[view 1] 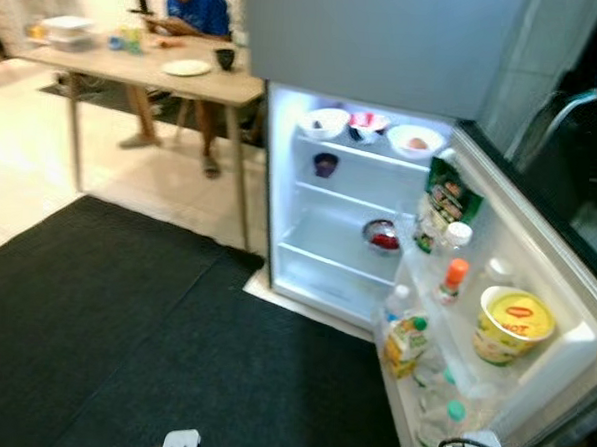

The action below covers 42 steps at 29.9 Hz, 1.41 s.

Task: Restocking fridge

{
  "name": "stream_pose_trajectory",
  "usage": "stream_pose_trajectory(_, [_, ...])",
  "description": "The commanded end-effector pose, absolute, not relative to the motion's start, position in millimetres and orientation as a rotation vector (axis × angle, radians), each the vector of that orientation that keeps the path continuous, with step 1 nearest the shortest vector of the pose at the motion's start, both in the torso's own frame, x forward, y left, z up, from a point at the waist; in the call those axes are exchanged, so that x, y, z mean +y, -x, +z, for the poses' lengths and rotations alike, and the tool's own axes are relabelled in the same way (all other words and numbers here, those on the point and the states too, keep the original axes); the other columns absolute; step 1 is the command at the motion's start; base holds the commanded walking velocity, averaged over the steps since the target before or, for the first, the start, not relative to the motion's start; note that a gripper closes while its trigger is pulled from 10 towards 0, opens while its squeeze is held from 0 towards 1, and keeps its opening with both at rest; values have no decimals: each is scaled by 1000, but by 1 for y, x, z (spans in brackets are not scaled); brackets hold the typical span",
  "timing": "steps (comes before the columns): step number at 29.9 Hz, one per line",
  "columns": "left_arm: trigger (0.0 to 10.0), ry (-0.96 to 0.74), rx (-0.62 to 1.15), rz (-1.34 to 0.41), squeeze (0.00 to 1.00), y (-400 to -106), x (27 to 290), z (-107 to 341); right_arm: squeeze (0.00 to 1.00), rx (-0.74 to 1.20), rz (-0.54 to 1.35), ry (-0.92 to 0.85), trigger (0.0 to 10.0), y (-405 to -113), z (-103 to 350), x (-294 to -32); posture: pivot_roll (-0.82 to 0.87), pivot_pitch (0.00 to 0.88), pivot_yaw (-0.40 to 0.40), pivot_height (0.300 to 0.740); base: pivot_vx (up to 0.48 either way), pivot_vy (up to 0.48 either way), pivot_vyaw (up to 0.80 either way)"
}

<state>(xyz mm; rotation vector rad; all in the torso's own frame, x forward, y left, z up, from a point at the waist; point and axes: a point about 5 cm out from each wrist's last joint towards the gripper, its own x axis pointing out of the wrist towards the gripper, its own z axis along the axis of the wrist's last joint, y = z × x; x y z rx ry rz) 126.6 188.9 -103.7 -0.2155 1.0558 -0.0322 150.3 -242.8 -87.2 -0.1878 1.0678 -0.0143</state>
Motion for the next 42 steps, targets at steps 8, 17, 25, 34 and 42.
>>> stream_pose_trajectory(8, [10000,214,1073,-31,0,-123,190,-105,0,1148,-318,282,10000,-132,-78,-295,-107,14,-26,740,0,0,0])
stream_pose_trajectory(17, [10000,212,1074,-32,0,-123,190,-105,0,1016,-643,191,10000,-142,-51,-341,-106,14,-25,740,0,0,0])
stream_pose_trajectory(25, [10000,214,1073,-31,0,-123,191,-105,0,1021,-555,169,10000,-145,-51,-337,-109,12,-27,740,0,0,0])
stream_pose_trajectory(34, [10000,213,1073,-35,0,-123,191,-105,0,1159,-242,132,10000,-127,-73,-308,-114,15,-23,740,0,0,0])
stream_pose_trajectory(42, [10000,208,1076,-36,0,-123,191,-105,0,1247,-331,181,10000,-104,-73,-324,-112,17,-18,740,0,0,0])
